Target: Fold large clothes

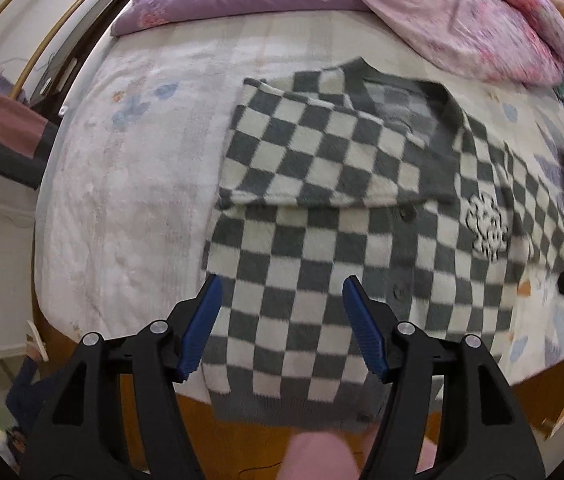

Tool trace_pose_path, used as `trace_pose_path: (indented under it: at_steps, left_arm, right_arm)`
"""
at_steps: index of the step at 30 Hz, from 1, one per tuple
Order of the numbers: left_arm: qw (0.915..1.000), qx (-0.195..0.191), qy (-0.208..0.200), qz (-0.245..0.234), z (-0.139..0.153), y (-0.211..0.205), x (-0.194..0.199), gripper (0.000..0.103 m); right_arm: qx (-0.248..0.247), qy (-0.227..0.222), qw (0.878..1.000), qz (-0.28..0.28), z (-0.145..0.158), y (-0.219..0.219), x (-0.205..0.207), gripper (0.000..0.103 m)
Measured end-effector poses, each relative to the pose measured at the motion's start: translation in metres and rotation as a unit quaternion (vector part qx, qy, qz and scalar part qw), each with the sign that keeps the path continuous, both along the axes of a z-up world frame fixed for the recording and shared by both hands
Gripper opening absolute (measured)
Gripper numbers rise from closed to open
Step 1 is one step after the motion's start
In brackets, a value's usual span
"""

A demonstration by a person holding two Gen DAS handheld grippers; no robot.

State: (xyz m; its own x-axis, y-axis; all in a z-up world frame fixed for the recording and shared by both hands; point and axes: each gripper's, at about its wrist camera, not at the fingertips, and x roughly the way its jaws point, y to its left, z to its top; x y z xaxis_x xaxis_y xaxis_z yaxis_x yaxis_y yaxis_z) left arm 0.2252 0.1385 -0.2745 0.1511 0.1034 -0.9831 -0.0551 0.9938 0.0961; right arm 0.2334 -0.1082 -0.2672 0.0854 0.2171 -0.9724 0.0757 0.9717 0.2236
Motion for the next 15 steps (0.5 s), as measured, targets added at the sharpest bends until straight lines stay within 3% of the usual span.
trace_pose_path:
  at_steps: [6, 15]
  left_arm:
    - [0.9979, -0.002, -0.007, -0.064, 0.007, -0.026, -0.023, 0.064]
    - [0.9847, -0.019, -0.026, -0.171, 0.019, -0.075, -0.05, 0.064]
  right_arm:
    - [-0.009, -0.021, 0.998, -0.057, 0.025, -0.021, -0.041, 0.075]
    - [-0.029, -0.038, 0.988, -0.148, 0.047, -0.066, -0.108, 0.075]
